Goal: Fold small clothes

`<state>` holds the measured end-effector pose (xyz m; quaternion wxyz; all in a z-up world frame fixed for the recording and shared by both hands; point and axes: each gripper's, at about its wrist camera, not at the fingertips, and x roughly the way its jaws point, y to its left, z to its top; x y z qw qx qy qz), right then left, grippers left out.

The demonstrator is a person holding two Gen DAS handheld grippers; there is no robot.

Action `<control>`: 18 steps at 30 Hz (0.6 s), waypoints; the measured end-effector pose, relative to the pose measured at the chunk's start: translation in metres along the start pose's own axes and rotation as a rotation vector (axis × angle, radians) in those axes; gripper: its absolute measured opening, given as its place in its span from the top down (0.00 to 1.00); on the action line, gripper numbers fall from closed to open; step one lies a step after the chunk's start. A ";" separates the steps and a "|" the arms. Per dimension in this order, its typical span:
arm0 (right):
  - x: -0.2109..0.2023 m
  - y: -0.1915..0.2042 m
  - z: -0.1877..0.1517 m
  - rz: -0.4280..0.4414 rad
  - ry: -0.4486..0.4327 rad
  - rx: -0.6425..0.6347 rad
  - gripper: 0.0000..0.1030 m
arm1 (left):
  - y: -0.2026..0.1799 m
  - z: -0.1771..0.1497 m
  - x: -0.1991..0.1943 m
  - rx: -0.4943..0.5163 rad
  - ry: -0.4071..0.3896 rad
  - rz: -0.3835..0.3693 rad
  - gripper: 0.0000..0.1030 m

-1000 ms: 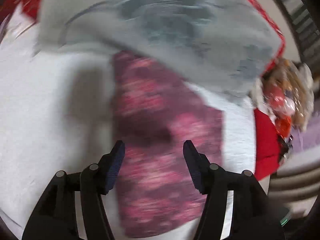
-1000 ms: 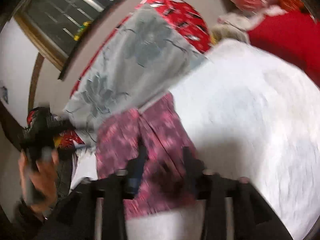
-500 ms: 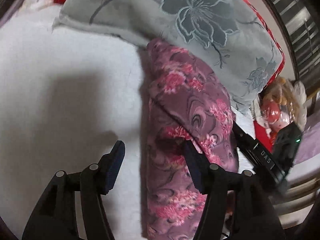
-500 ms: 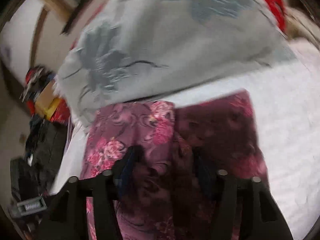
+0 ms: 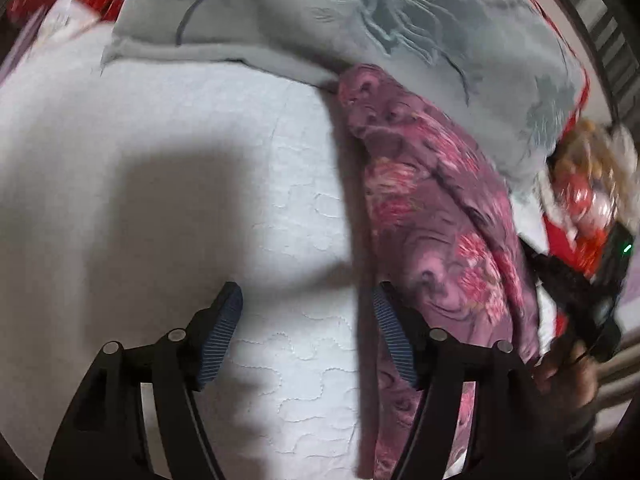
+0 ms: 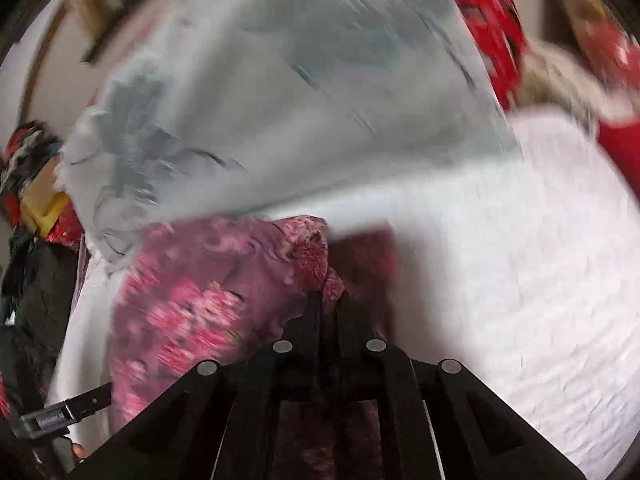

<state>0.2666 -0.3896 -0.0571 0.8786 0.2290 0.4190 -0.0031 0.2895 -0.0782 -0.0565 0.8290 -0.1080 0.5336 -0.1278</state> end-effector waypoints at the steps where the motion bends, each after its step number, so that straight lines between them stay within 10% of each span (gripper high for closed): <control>1: -0.008 -0.004 0.000 0.022 -0.027 0.035 0.92 | -0.004 -0.001 0.000 0.024 0.001 0.012 0.34; 5: -0.029 -0.005 0.005 0.148 -0.067 0.093 0.83 | -0.005 -0.001 0.001 0.028 -0.002 0.024 0.34; 9: -0.003 0.020 0.007 0.098 0.021 0.003 0.59 | 0.001 -0.005 -0.006 0.017 0.000 0.013 0.34; 13: 0.014 0.035 0.003 -0.006 0.049 -0.064 0.55 | 0.000 -0.006 -0.013 0.023 -0.032 0.026 0.34; 14: 0.014 0.039 0.005 -0.003 0.054 -0.086 0.58 | -0.001 -0.006 -0.016 0.026 -0.042 0.031 0.34; 16: 0.010 0.047 0.007 0.048 0.060 -0.156 0.96 | -0.002 -0.005 -0.019 0.023 -0.061 0.031 0.34; 18: 0.000 0.056 0.013 0.060 0.022 -0.196 1.00 | -0.001 -0.005 -0.021 0.018 -0.064 0.026 0.34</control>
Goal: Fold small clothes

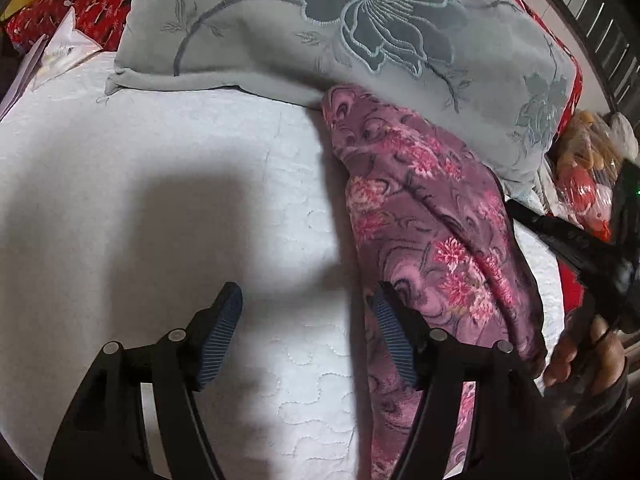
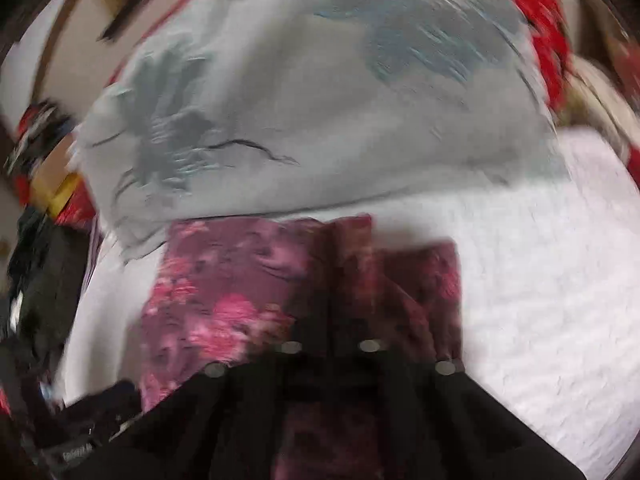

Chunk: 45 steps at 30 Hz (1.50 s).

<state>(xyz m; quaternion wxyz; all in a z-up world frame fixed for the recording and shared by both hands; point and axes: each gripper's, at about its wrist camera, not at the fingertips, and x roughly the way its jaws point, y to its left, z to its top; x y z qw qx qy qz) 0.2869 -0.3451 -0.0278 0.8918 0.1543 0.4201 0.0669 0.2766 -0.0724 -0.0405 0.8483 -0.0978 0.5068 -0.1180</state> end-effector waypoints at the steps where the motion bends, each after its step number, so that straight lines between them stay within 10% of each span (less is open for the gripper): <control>1: -0.008 -0.004 0.004 0.017 -0.038 0.018 1.00 | 0.001 0.000 0.000 -0.005 0.000 -0.006 0.34; 5: -0.008 -0.035 0.014 -0.016 -0.025 0.127 0.91 | 0.001 0.003 0.002 -0.019 0.000 -0.033 0.34; 9: 0.010 -0.033 0.001 -0.075 0.080 0.077 0.43 | -0.008 0.005 0.003 -0.011 -0.010 -0.056 0.34; 11: 0.010 -0.024 -0.003 -0.061 0.050 0.025 0.50 | -0.010 0.005 0.002 -0.011 -0.012 -0.079 0.34; 14: 0.005 -0.009 0.004 -0.057 0.011 -0.085 0.97 | -0.016 0.003 0.003 0.014 -0.008 -0.082 0.34; 20: 0.004 -0.058 0.026 -0.189 -0.030 0.120 1.00 | -0.027 0.001 0.024 0.056 0.061 -0.054 0.27; 25: -0.038 -0.091 -0.006 0.092 -0.023 0.276 0.91 | -0.013 0.007 0.026 -0.011 0.099 -0.132 0.27; 30: -0.068 -0.064 -0.068 0.140 0.032 0.163 0.33 | -0.017 0.003 0.026 0.007 0.108 -0.138 0.27; 32: -0.068 -0.055 -0.086 0.091 0.079 0.080 0.45 | -0.020 0.000 0.026 0.013 0.115 -0.153 0.27; 33: -0.072 -0.047 -0.092 0.047 0.091 0.003 0.91 | -0.021 -0.001 0.026 0.017 0.119 -0.160 0.27; 37: -0.110 -0.072 -0.085 0.101 -0.085 0.132 0.92 | -0.027 -0.006 0.030 0.057 0.134 -0.151 0.21; 41: -0.068 -0.083 -0.091 0.023 0.118 0.180 0.89 | -0.029 -0.005 0.030 0.076 0.151 -0.158 0.20; 45: -0.093 -0.073 -0.053 0.063 -0.055 0.201 0.71 | -0.011 0.006 0.016 -0.001 0.089 -0.210 0.20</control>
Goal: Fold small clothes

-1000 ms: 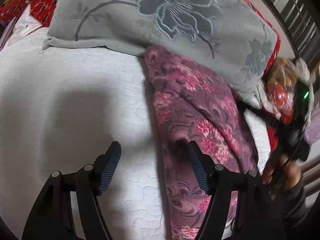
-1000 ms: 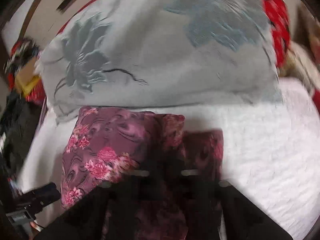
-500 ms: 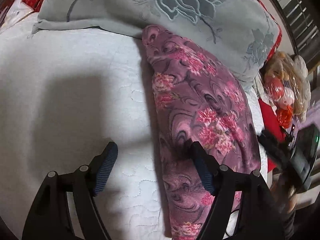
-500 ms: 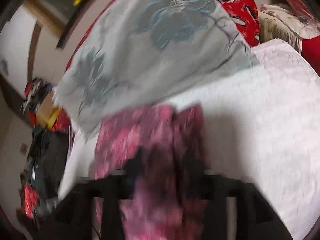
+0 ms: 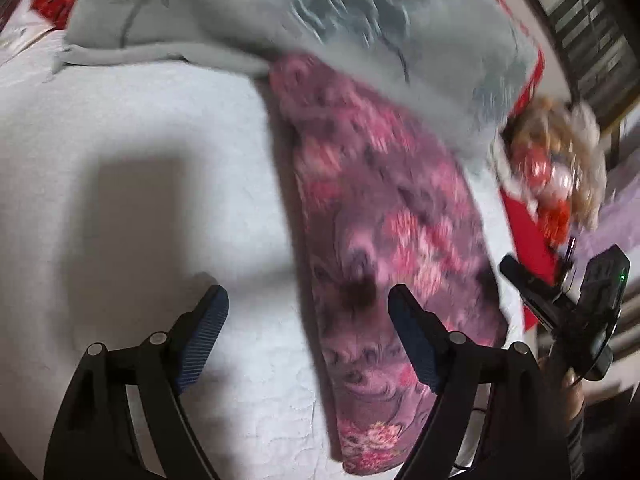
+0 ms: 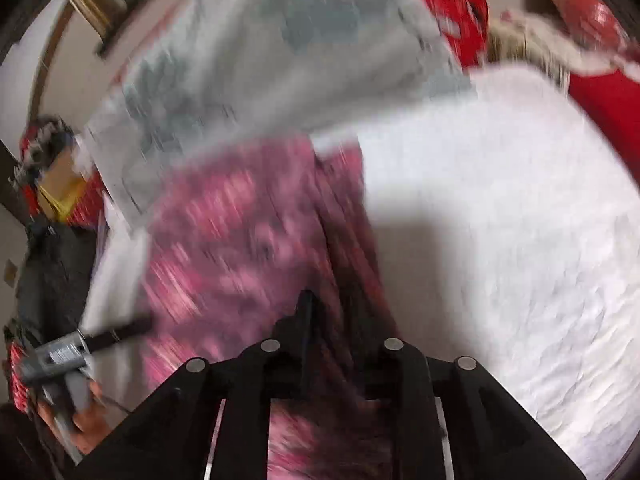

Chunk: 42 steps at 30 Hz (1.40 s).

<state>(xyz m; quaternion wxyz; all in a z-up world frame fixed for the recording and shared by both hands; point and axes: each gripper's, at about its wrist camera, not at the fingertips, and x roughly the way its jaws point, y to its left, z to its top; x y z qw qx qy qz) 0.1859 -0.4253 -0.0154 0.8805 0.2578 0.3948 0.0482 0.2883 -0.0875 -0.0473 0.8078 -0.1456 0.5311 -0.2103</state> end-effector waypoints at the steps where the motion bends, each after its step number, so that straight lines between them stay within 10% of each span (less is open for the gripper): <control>1: 0.000 0.001 0.011 0.019 -0.034 0.023 0.62 | 0.003 0.002 -0.001 -0.017 -0.007 -0.013 0.20; 3: 0.012 0.001 0.030 0.015 -0.053 0.054 0.40 | 0.008 0.004 0.004 -0.047 0.003 -0.044 0.20; 8: 0.092 0.020 0.045 -0.067 0.039 0.059 0.40 | 0.012 0.003 0.012 -0.052 0.025 -0.041 0.20; 10: 0.108 0.036 0.042 -0.049 0.085 -0.019 0.62 | 0.007 0.004 0.010 -0.038 0.011 -0.047 0.20; 11: 0.105 0.048 0.042 -0.068 0.063 -0.081 0.94 | 0.006 0.004 0.010 -0.035 0.006 -0.046 0.20; 14: 0.089 0.037 0.047 -0.057 -0.071 -0.034 0.97 | 0.008 0.007 0.015 -0.044 0.009 -0.011 0.20; 18: 0.115 0.000 0.038 -0.162 0.063 0.074 0.94 | -0.003 0.004 0.017 0.015 0.000 0.036 0.18; 24: 0.043 0.033 0.010 -0.025 -0.096 -0.051 0.85 | 0.000 0.005 0.001 -0.028 -0.029 -0.047 0.18; 28: 0.065 0.029 -0.025 -0.134 0.100 -0.176 0.86 | -0.012 -0.001 0.025 0.055 0.030 0.112 0.18; 33: 0.013 0.034 -0.042 -0.093 -0.016 -0.176 0.77 | -0.017 -0.014 -0.001 0.051 -0.010 0.000 0.18; 37: 0.026 0.012 -0.071 -0.173 0.123 -0.172 0.64 | -0.029 -0.036 0.027 0.118 0.075 0.134 0.17; 42: -0.005 0.023 -0.067 -0.112 0.009 -0.140 0.63 | -0.037 -0.049 0.001 0.108 0.061 0.089 0.18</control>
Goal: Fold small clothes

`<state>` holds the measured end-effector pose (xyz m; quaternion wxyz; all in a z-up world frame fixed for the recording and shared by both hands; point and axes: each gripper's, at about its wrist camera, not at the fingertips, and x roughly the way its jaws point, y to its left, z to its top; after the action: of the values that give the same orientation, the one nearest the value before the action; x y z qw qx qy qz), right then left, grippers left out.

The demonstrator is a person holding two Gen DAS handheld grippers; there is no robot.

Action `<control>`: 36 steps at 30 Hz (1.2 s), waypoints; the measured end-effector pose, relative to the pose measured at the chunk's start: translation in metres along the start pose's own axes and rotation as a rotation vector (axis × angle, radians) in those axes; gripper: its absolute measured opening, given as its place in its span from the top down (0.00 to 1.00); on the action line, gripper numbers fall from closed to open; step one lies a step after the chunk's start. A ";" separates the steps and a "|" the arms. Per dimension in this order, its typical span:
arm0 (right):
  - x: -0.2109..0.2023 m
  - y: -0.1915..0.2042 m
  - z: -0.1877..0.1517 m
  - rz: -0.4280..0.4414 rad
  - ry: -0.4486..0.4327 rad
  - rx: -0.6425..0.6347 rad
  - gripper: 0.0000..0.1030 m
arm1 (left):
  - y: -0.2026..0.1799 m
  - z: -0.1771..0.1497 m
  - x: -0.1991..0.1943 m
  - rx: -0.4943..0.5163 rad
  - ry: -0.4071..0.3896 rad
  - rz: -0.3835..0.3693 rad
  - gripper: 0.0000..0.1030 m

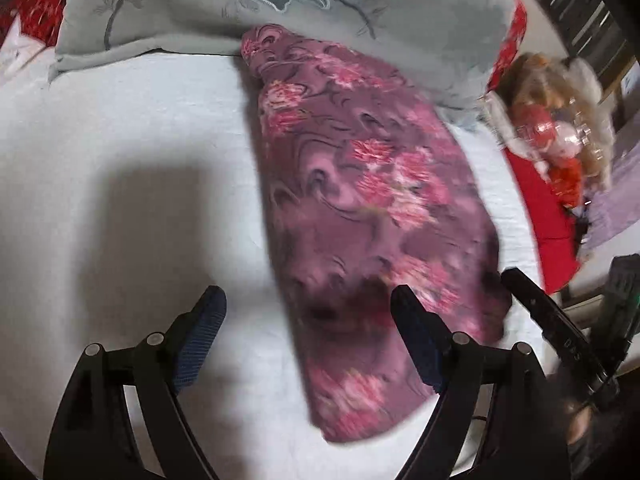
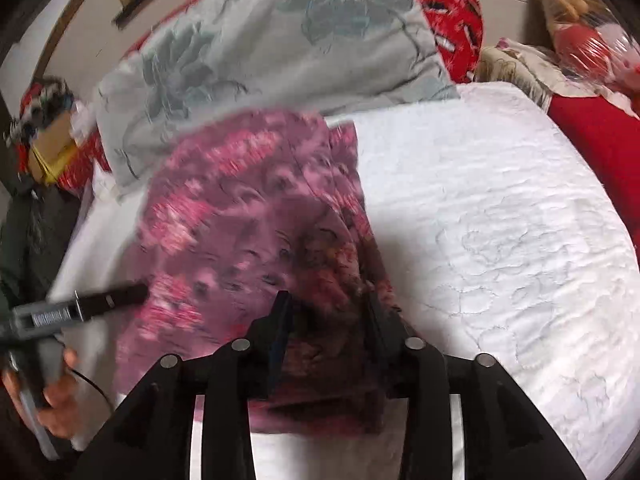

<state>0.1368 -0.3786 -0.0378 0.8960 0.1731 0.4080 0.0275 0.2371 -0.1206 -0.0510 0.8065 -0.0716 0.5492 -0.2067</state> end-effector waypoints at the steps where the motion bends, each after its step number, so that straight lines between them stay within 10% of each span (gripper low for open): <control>1: -0.003 -0.001 -0.001 0.012 -0.016 0.008 0.63 | 0.001 -0.005 0.002 0.008 0.012 0.031 0.18; 4: 0.022 -0.011 -0.014 -0.015 0.139 0.029 0.63 | 0.006 -0.014 0.013 0.024 0.066 0.072 0.17; 13: 0.022 0.016 0.074 0.067 -0.087 0.053 0.60 | -0.001 0.089 -0.021 -0.021 -0.075 0.078 0.17; 18: 0.084 0.018 0.090 0.016 -0.041 0.065 0.62 | 0.018 0.120 0.050 -0.070 0.044 0.183 0.06; 22: 0.113 0.007 0.087 -0.049 0.028 0.066 0.44 | 0.040 0.123 0.051 -0.132 0.056 0.075 0.00; 31: 0.106 -0.062 0.084 0.180 0.058 0.343 0.31 | 0.077 0.094 0.030 -0.310 0.094 -0.287 0.00; 36: 0.124 -0.027 0.078 0.369 0.137 0.260 0.23 | 0.039 0.086 0.035 -0.225 0.099 -0.264 0.00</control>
<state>0.2750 -0.4025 -0.0886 0.8162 0.3566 0.4292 0.1499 0.3364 -0.1092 -0.0607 0.7311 -0.2228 0.5939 -0.2514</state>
